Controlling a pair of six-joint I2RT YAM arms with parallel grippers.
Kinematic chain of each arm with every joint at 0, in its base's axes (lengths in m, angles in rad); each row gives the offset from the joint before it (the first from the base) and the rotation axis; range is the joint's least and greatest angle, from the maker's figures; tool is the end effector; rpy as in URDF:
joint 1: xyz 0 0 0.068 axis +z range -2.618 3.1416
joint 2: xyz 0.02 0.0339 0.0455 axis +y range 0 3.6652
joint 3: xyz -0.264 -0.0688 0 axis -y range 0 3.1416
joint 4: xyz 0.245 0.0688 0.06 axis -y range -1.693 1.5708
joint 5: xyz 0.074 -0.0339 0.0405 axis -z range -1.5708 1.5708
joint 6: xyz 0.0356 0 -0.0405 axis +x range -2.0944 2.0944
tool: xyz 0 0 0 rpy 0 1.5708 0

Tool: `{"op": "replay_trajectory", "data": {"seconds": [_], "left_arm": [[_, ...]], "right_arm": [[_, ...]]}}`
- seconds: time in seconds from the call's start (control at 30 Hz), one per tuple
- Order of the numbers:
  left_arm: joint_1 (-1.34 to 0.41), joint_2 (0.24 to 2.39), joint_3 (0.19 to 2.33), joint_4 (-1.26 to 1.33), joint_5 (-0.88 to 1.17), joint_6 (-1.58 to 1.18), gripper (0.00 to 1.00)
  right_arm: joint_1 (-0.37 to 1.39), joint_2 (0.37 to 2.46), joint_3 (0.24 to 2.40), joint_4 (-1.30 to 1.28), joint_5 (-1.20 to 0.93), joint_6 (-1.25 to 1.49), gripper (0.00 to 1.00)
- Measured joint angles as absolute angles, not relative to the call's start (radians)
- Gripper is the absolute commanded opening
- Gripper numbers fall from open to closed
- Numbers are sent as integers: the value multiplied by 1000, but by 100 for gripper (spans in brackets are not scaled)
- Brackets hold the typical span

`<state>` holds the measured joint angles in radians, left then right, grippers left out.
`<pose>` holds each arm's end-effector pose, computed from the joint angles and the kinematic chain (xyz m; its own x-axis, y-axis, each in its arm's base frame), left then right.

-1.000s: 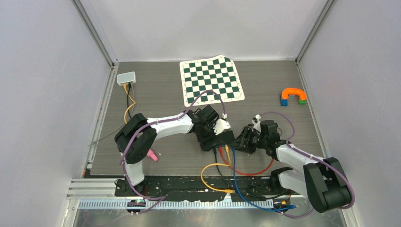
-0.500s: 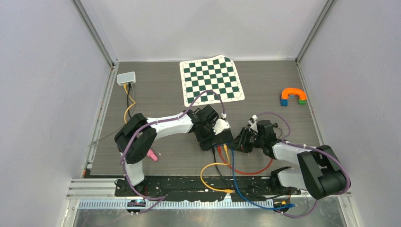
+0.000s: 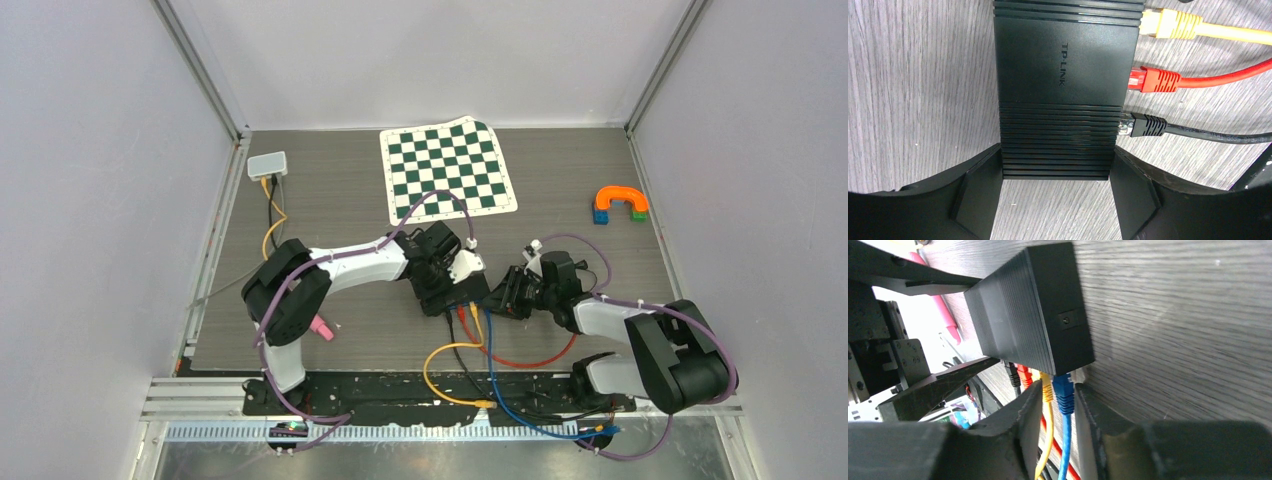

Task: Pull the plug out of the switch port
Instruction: Pull the connector from the switch port.

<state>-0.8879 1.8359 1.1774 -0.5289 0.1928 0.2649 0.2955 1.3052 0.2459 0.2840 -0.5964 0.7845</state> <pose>0.2221 -0.2839 0.1648 -0.3536 0.8419 -0.4075 0.9317 0.3557 -0.0736 0.1825 0.0765 0.1116 -0.9152 0.3324 -0.2277 0.0309 0.6215 0.7828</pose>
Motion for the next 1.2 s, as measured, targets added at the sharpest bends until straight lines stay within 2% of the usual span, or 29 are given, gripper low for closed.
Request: {"op": "replay_trajectory", "data": {"seconds": [0.13, 0.27, 0.3, 0.37, 0.67, 0.97, 1.07, 1.2], "left_arm": [[-888, 1836, 1177, -529, 193, 266, 69], [-888, 1836, 1178, -529, 194, 268, 65], [-888, 1836, 1177, -529, 194, 269, 64], [-888, 1836, 1177, -529, 195, 269, 63], [-881, 1836, 1178, -545, 189, 270, 61], [-881, 1836, 1182, -557, 185, 274, 60], [-881, 1836, 1183, -559, 186, 275, 60], [-881, 1836, 1183, -559, 187, 275, 59]], "right_arm": [[297, 1269, 247, 276, -569, 777, 46], [297, 1252, 245, 276, -529, 789, 44], [297, 1252, 245, 280, -519, 793, 50], [297, 1258, 245, 292, -517, 805, 42], [279, 1420, 248, 476, -627, 791, 34], [278, 1472, 185, 681, -677, 820, 46], [280, 1464, 175, 694, -678, 821, 43], [280, 1425, 145, 672, -673, 820, 32]]}}
